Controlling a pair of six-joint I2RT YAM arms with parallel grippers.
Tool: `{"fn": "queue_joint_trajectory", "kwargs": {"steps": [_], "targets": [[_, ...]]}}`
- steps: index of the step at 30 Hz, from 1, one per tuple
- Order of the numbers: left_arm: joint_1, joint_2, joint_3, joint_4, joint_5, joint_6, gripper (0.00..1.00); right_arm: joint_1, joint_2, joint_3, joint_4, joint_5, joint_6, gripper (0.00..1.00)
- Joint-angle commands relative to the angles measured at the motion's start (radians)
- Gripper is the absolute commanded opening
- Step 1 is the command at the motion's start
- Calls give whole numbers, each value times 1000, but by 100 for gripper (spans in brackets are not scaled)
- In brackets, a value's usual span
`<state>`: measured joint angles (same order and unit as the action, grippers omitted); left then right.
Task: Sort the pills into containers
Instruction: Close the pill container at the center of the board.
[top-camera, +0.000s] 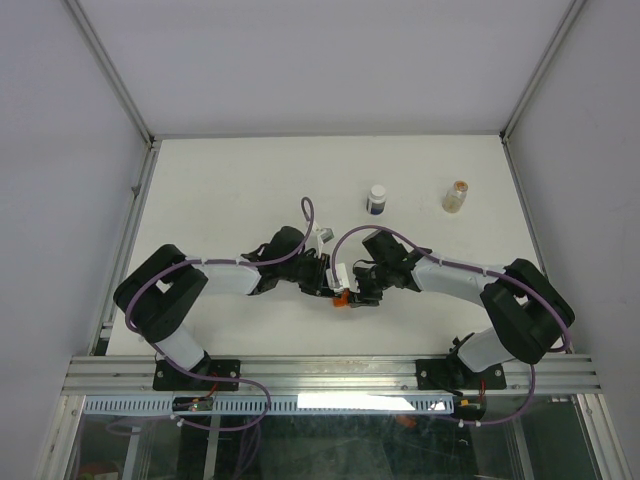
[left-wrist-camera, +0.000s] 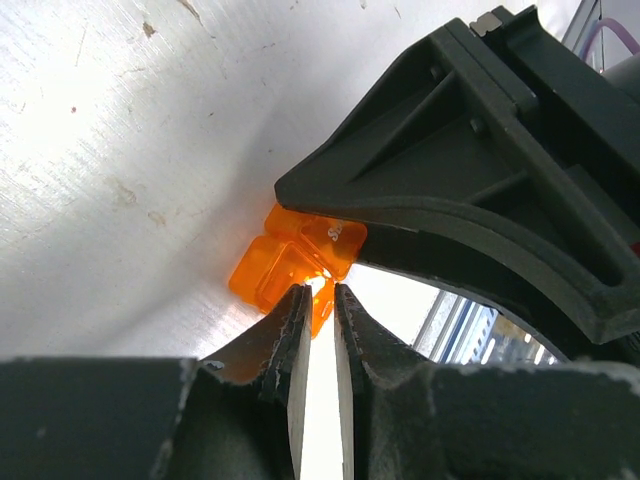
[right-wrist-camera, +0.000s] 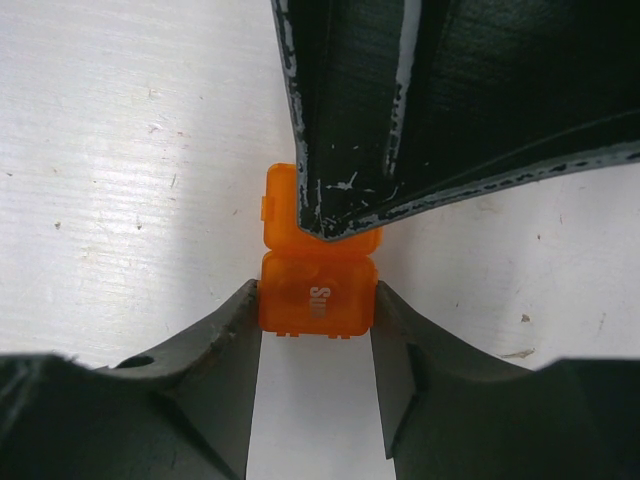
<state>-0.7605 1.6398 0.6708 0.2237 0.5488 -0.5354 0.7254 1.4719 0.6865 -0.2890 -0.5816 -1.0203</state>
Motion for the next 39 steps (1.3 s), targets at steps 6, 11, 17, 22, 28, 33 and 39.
{"fn": "queue_joint_trajectory", "kwargs": {"steps": [6,11,17,22,28,33,39], "targets": [[-10,-128,1,26,-50,15,19,5,13,30,-11,38,8,34],[-10,-183,-25,28,-70,18,20,5,9,33,-13,39,15,42],[-8,-220,-70,39,-96,24,21,-1,-1,35,-12,33,30,55],[-4,-293,-106,45,-134,34,22,-7,-12,35,-12,25,38,63],[3,-348,-135,45,-187,39,22,-22,-36,42,-26,6,50,68],[4,-374,-157,61,-200,27,24,-49,-74,45,-39,-23,54,70],[5,-416,-182,96,-217,18,25,-67,-100,45,-50,-52,54,70]]}}
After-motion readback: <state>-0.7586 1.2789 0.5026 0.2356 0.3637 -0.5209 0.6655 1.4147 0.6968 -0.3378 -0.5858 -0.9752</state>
